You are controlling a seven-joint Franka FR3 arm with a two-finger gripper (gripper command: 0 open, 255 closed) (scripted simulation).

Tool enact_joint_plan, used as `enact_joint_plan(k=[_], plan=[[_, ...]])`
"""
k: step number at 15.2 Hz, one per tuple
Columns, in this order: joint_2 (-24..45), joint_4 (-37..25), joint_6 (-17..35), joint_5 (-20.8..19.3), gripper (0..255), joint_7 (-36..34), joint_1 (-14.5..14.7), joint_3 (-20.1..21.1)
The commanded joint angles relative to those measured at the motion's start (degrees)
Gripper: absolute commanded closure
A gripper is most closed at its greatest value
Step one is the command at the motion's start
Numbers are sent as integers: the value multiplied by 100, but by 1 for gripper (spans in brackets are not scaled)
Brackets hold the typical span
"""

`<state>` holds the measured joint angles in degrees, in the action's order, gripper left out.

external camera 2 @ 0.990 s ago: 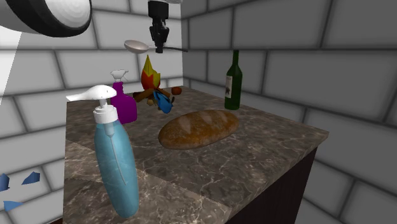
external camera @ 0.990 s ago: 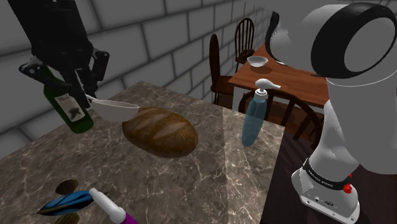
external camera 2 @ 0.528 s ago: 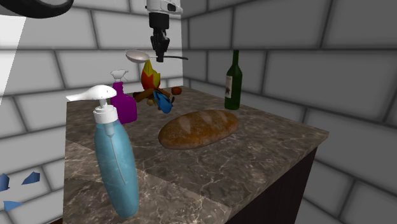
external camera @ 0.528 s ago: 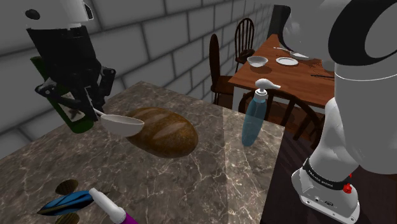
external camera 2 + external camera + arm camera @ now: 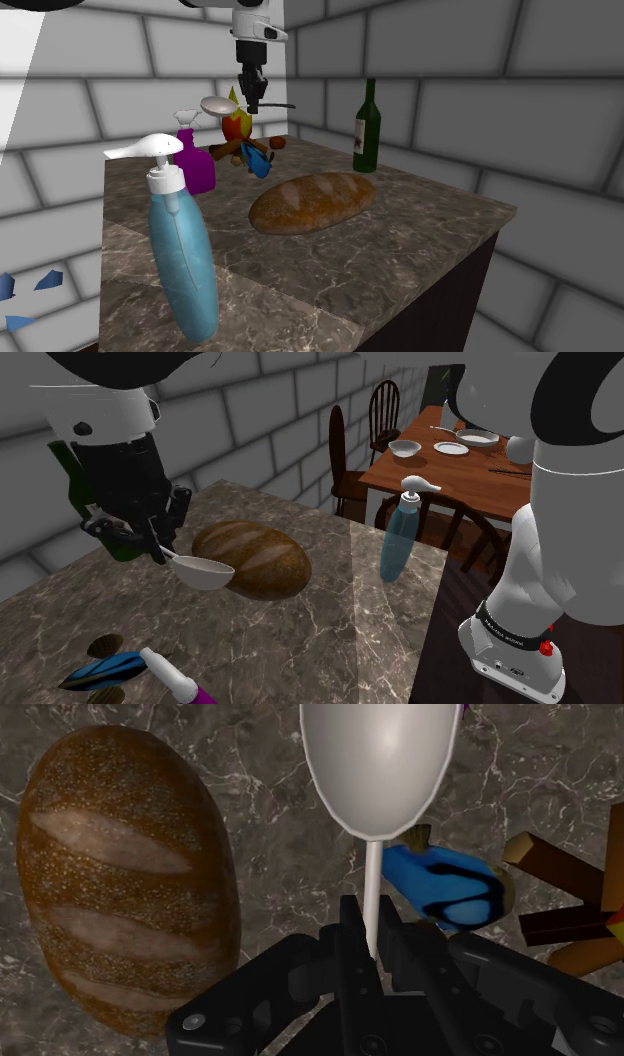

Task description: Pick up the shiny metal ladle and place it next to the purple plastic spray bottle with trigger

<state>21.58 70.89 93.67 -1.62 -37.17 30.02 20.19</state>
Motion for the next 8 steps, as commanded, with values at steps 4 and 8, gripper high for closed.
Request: enact_joint_plan(k=[4, 8], plan=[[-99, 531, 436, 36, 255, 39, -55, -5], [-138, 897, 762, 50, 255, 63, -84, -11]])
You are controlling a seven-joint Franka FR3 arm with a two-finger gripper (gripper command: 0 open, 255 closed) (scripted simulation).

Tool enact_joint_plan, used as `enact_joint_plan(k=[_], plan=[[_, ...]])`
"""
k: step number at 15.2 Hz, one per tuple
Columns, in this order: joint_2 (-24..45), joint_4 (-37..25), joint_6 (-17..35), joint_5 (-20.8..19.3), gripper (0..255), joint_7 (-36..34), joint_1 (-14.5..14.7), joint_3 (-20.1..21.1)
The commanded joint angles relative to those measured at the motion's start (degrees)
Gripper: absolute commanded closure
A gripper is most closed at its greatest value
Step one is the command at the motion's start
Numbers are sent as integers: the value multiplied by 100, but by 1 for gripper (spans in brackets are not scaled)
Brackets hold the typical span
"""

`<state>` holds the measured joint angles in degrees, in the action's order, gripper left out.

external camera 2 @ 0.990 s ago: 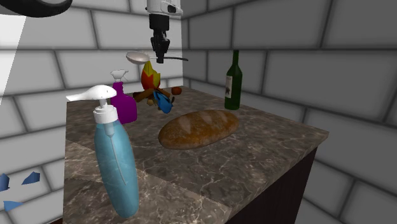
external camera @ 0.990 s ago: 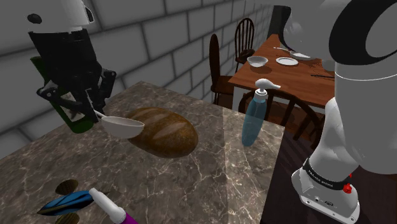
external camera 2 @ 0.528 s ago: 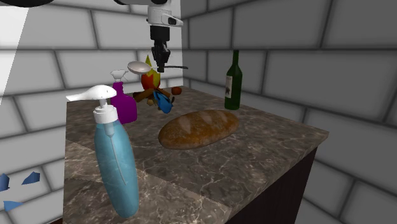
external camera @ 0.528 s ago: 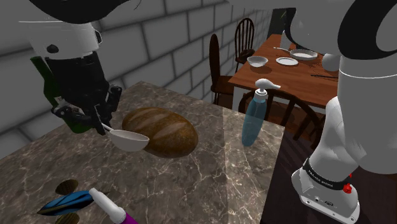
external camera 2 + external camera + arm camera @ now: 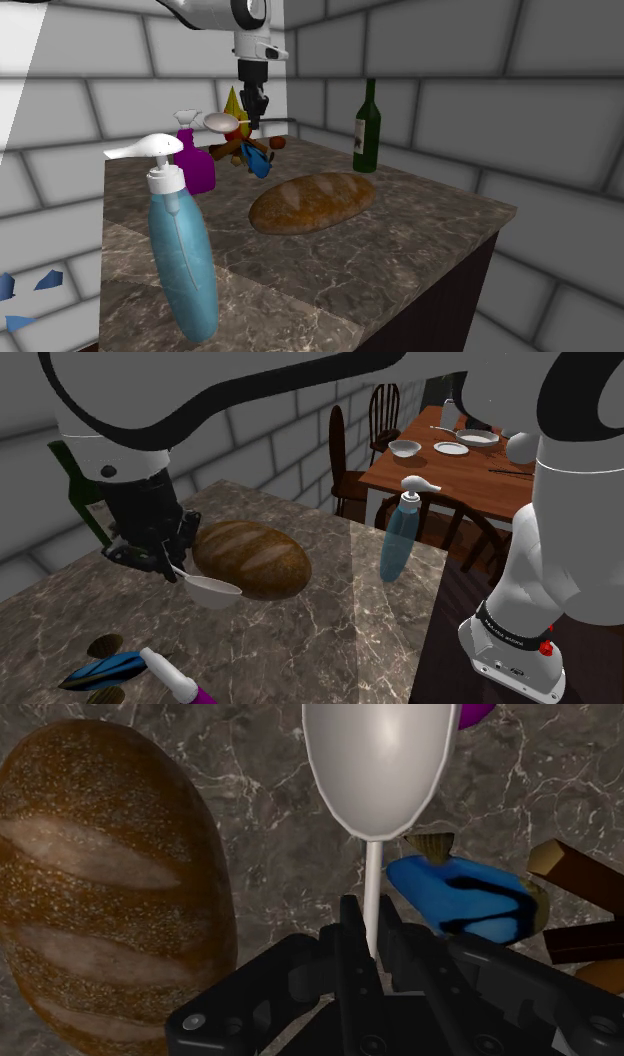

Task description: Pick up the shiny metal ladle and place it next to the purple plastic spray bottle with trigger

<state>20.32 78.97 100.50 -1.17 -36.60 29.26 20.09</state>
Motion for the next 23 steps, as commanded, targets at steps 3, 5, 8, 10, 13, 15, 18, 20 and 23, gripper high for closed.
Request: enact_joint_plan(k=[3, 5, 8, 10, 13, 15, 18, 20, 23], plan=[[-24, 337, 316, 10, 255, 22, -23, -6], [-23, 490, 469, 11, 255, 31, -32, -9], [-11, 704, 694, 8, 255, 42, -41, -15], [4, 838, 841, 4, 255, 48, -45, -19], [37, 1023, 1057, -6, 255, 55, -49, -27], [65, 1139, 1199, -14, 255, 59, -50, -32], [117, 1299, 1408, -30, 255, 63, -50, -41], [157, 1398, 1546, -43, 255, 64, -48, -48], [225, 1536, 1748, -65, 255, 64, -43, -60]])
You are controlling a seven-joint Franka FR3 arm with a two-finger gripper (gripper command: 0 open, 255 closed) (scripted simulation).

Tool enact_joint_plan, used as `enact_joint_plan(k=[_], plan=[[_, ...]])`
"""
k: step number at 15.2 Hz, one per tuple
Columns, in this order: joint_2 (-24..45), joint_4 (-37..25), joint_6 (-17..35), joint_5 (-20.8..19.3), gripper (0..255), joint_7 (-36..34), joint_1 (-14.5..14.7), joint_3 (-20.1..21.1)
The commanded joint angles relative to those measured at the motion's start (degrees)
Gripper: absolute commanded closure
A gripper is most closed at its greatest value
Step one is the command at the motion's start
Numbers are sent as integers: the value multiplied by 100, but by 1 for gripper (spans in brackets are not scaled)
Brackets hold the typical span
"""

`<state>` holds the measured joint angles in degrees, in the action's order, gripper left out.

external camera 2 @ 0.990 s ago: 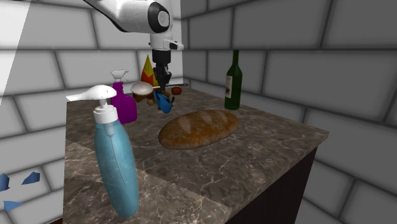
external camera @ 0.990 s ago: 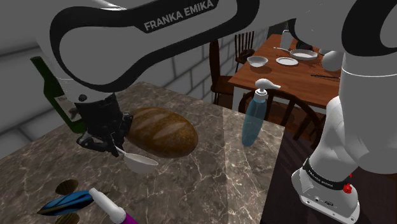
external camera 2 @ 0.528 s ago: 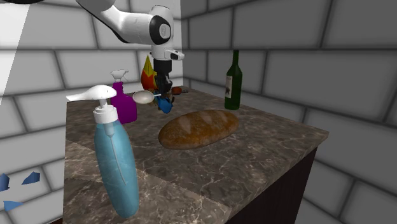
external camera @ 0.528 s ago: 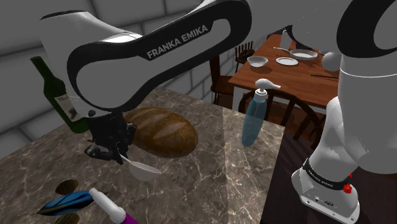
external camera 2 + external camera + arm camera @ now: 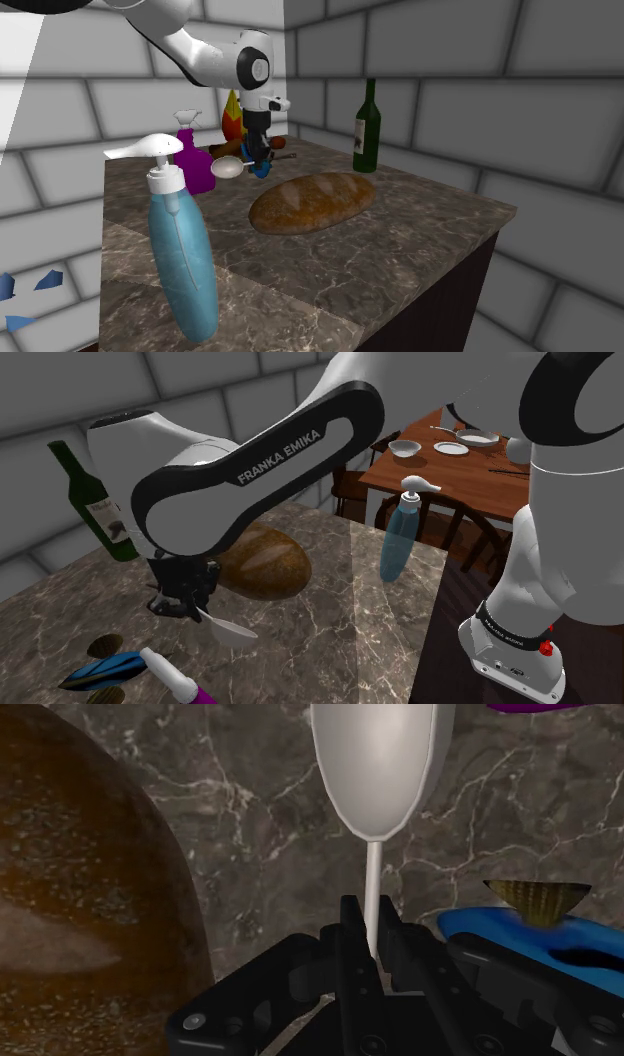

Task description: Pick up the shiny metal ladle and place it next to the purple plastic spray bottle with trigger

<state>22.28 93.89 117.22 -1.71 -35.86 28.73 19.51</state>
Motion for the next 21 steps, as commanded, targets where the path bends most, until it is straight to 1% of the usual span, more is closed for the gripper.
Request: enact_joint_plan(k=[1, 10, 17, 18, 21], plan=[[55, 86, 142, -19, 255, -10, 11, -6], [315, 395, 701, -102, 255, -23, 39, -52], [315, 395, 701, -102, 255, -23, 39, -52], [315, 395, 701, -102, 0, -23, 39, -52], [315, 395, 701, -102, 0, -23, 39, -52]])
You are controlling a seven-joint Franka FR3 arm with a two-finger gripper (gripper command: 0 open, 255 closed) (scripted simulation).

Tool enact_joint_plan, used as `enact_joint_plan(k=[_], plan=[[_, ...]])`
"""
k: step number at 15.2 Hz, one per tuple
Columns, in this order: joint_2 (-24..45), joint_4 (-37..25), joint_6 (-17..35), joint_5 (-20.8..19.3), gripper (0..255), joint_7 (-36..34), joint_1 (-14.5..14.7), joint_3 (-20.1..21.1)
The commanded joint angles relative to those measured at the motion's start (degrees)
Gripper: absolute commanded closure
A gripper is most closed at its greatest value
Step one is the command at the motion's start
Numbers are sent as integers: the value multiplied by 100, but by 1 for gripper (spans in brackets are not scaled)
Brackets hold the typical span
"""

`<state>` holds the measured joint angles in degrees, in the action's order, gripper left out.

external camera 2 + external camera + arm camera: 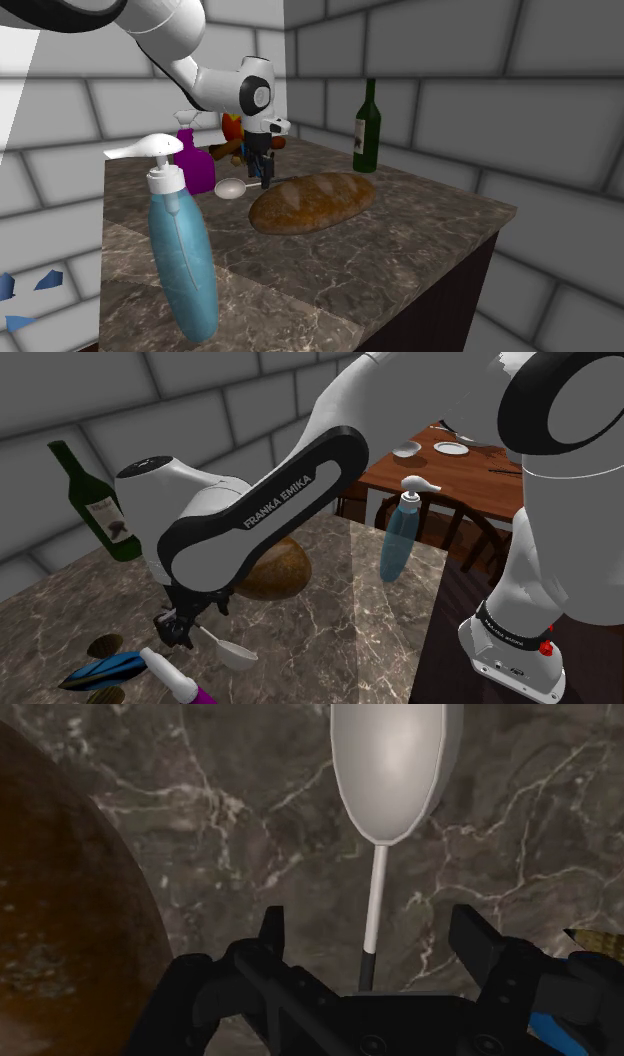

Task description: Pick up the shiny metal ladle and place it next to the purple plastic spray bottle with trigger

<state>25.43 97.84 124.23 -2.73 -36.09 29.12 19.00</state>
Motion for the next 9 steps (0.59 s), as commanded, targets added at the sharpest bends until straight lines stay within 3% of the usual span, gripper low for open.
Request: enact_joint_plan(k=[1, 6, 9], plan=[[0, 0, 0, 0, 0, 0, 0, 0], [-315, -293, -598, 107, 0, 66, -73, 42], [-315, -292, -598, 107, 0, 66, -73, 42]])
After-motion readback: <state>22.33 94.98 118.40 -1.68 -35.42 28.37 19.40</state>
